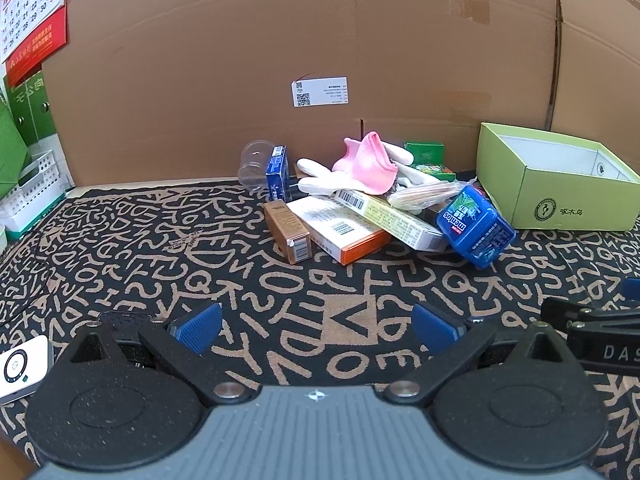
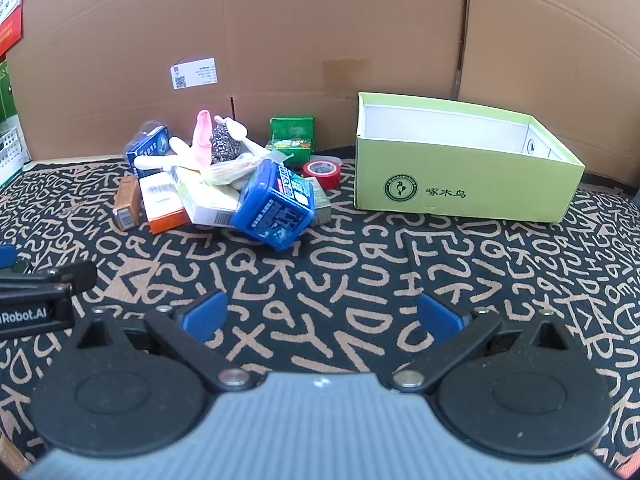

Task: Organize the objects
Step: 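Move both tools toward the pile of items, then grasp the brown box with the left tool while the right tool grasps the blue container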

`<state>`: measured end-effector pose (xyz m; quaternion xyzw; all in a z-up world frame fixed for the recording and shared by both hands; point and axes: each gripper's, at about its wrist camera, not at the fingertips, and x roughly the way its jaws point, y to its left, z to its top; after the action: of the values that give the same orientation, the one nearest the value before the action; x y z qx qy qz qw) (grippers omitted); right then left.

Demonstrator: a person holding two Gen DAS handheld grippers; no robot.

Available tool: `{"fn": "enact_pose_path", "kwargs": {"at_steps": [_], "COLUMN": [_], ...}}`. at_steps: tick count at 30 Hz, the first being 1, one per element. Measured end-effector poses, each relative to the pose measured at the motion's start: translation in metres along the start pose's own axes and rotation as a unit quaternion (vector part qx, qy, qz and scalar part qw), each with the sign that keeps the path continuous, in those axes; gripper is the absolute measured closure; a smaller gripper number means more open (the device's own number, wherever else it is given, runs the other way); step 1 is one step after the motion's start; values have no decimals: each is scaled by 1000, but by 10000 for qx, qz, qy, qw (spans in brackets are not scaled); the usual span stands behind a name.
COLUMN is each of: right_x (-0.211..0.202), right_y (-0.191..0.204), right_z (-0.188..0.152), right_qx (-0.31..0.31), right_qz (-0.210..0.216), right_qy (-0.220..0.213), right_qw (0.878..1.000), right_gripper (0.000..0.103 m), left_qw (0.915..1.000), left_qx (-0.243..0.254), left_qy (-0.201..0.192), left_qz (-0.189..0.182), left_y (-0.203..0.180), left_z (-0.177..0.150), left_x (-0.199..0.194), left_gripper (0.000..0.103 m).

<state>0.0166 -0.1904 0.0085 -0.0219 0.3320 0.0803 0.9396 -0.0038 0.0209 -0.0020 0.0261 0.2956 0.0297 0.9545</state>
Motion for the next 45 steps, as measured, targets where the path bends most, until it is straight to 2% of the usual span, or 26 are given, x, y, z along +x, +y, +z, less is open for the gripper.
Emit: {"fn": "enact_pose_path", "kwargs": {"at_steps": [15, 25, 29, 32, 34, 37, 41, 45], "right_x": [7, 23, 32, 35, 39, 53, 72, 88], "right_y": [4, 7, 8, 7, 7, 10, 13, 18], "right_z": [-1, 1, 2, 2, 4, 13, 18, 26], "right_qx": [-29, -33, -59, -126, -243, -388, -586, -681], "right_qz": [50, 86, 168, 449, 597, 644, 902, 865], "right_qy": [62, 191, 211, -106, -317, -341, -532, -680], "right_qw": [10000, 9998, 9996, 9989, 9974, 9966, 9928, 9916], "right_gripper": [0, 0, 0, 0, 0, 0, 0, 0], "left_qw": [9999, 9993, 9989, 9979, 9984, 9989, 9969, 9959], "left_qx": [67, 22, -42, -222, -310, -410, -688, -708], "left_qy": [145, 359, 449, 439, 340, 158, 279, 405], "left_qz": [63, 53, -142, -412, -332, -138, -270, -394], "left_y": [0, 2, 7, 18, 24, 31, 42, 47], "left_z": [-2, 0, 2, 11, 22, 38, 53, 61], "left_x": [8, 27, 40, 54, 66, 87, 116, 138], "left_gripper": [0, 0, 0, 0, 0, 0, 1, 14]}}
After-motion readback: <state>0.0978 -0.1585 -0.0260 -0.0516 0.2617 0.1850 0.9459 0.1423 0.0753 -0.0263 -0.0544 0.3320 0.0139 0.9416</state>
